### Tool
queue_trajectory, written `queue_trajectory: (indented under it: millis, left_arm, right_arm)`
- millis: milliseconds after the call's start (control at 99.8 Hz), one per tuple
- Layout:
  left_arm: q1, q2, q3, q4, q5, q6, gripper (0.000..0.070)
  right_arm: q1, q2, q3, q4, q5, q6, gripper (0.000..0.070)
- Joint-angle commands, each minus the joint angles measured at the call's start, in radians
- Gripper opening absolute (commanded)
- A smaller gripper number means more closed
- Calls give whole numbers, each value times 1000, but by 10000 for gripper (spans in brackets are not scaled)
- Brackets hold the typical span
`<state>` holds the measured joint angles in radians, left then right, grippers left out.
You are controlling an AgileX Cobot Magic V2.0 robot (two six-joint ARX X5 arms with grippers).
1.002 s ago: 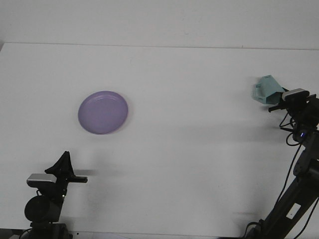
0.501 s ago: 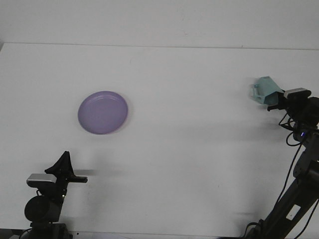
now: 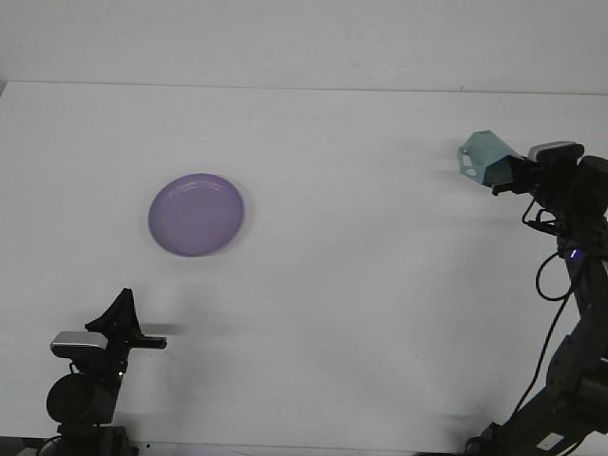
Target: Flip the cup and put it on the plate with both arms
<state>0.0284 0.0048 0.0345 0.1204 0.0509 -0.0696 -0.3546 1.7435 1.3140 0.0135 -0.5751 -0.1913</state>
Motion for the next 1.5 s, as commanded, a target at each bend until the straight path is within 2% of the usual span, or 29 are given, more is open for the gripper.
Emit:
queue_trajectory:
  millis: [0,421,591,821,1052,1492]
  left_arm:
    - [0,0,-17,16,1,-3,14]
    - [0,0,-17,14,1,-30,14]
    - [0,0,-17,14,1,-56,14]
    - [0,0,-17,14,2,-56,14]
    - [0,0,-17,13,2,-56,14]
    - [0,0,-17,12,1,-56,14]
  right_arm:
    - [19,-64,23,-74,14,35,2]
    - [293,-452,23,-643,201,116,2]
    - [411,-513,23,-876,245,140,2]
    - [576,-494,23,-1140,324,147,2]
    - [750,-432,23,-1236,394,151,2]
    - [900,-181,23,-1274,423,142,2]
